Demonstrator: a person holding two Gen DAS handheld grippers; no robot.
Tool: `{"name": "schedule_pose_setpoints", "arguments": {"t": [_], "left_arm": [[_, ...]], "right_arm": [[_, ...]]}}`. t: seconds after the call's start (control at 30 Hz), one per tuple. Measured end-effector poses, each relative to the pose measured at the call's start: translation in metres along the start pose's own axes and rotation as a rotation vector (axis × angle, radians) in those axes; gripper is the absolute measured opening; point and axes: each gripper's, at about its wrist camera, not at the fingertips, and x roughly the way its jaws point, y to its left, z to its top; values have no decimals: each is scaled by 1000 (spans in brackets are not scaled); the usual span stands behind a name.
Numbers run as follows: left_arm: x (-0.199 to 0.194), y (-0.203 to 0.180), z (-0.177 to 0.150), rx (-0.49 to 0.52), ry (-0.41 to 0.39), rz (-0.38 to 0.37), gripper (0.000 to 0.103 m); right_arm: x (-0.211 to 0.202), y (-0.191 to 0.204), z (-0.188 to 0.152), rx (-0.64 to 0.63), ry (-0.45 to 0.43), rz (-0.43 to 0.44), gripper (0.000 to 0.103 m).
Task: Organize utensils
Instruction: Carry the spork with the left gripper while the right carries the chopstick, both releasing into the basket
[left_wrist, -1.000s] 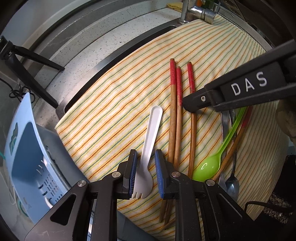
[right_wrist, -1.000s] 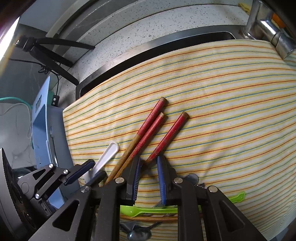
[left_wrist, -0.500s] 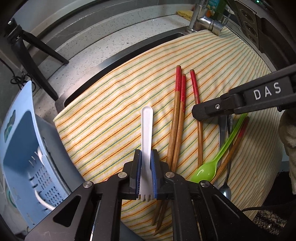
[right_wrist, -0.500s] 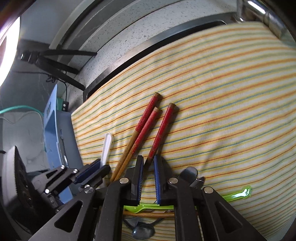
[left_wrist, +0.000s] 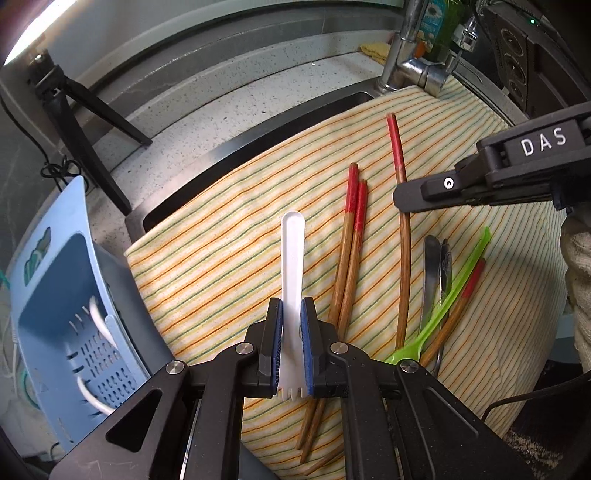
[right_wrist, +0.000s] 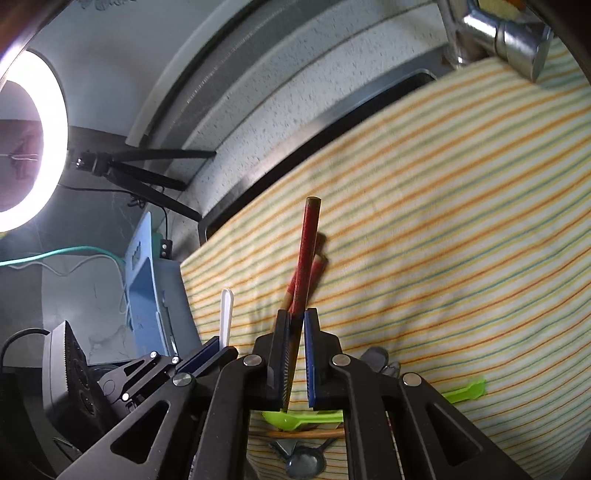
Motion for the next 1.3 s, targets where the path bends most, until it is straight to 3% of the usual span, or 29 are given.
{"name": "schedule_pose_setpoints", "arguments": {"t": [0.67,0.97,1.3], "left_arm": [[-38,-7,15,-31,-103,-18,9],[-76,16,-8,-101,-149,30,9],[-102,73,-69,-266,-142,123,9]], "right_arm": [[-82,10,19,-73,-163,55,6],[-92,47,5,-141,-125,149,6],[-46,127,-27,-275,9,235,6]]}}
